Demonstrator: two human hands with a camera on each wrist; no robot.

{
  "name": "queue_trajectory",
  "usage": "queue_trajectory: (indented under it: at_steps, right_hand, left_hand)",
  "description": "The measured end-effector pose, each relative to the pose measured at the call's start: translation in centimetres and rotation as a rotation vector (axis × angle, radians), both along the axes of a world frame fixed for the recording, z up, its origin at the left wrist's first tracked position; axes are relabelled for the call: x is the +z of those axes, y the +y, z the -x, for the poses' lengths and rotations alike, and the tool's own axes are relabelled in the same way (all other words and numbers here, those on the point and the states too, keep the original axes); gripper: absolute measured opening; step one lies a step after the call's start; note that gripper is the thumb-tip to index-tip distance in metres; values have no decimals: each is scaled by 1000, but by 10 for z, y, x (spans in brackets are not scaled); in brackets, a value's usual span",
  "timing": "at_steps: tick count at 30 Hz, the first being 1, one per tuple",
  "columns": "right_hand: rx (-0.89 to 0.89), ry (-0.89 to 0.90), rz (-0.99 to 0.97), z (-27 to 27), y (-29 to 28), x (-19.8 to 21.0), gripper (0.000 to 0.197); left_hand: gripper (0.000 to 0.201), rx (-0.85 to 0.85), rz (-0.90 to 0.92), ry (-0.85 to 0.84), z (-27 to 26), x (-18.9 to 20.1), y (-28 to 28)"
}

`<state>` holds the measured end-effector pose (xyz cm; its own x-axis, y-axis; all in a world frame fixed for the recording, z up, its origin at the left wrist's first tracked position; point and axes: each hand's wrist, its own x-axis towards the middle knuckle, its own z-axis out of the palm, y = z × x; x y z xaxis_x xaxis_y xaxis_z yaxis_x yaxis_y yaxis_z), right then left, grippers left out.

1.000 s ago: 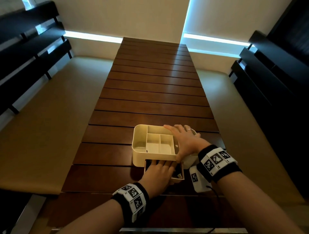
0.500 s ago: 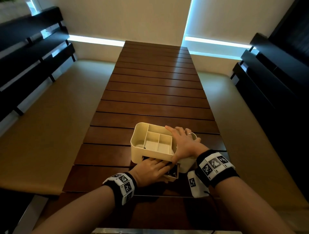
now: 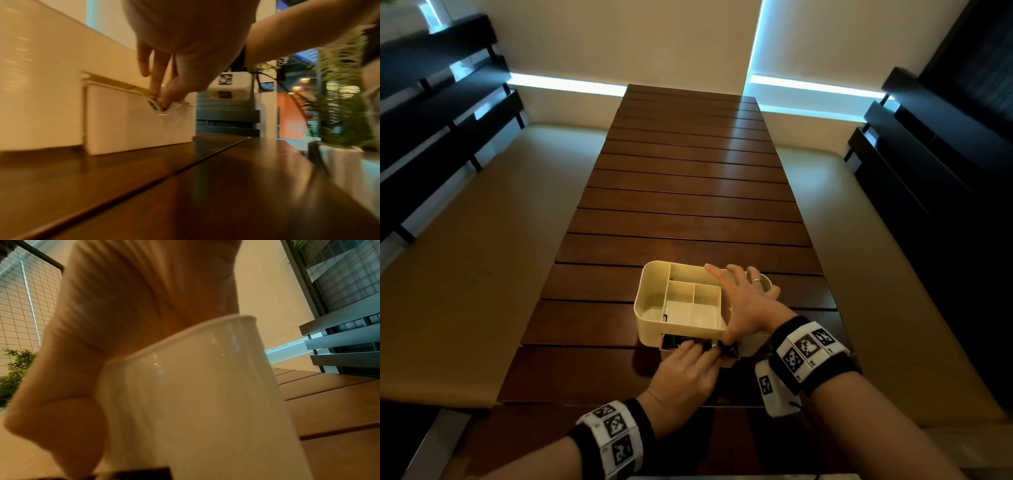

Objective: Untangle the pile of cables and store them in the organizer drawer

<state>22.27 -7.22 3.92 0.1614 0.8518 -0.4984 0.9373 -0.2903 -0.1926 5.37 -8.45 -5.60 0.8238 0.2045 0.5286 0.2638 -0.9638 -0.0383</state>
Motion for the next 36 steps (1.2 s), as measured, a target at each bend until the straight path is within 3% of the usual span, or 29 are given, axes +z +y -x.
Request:
queue_trajectory:
  at_steps: [3,6,8,11,16,19,21,24,27,29,31,33,36]
  right_hand:
    - [-4,2,-7,1,-1,-1,126]
    - [-3,11,-4,0,-1,-2,126]
    - [1,17,0,0,-1,-2,126]
    - [25,14,11,-2,-2,-6,127]
    - [135,-23,24,-6,-9,-13,126]
    - [133,-62,-22,-3,-18,-14,130]
    - [122,-122,-119,2,-29,-14,134]
    - [-113,-38,-351,5,-57,-18,138]
    - [-439,279,-632,-1,-84,-35,138]
    - [-395,401,-666,2,-93,-49,130]
    - [-330,367,-677,8,-93,-66,116]
    - [-431,359,-719,12,-90,-73,101]
    - [-548,350,-680,10,-84,-73,100]
  left_hand:
    - [24,13,65,-153,21,12,24]
    - [76,199,168,-136,36,18,46]
    - [89,275,173,-52,41,22,54]
    - [66,229,189,24,42,23,62]
    - [44,206,179,-21,41,15,55]
    - [41,195,173,-62,40,14,51]
    - [50,197,195,-72,40,14,52]
    - [83,276,322,-109,48,11,52]
    - [116,319,610,-219,61,7,55]
    - [106,255,741,-208,61,2,58]
    - [83,215,776,-199,56,-3,59]
    - [70,233,785,-199,50,-5,58]
    - [64,248,796,-209,48,-2,56]
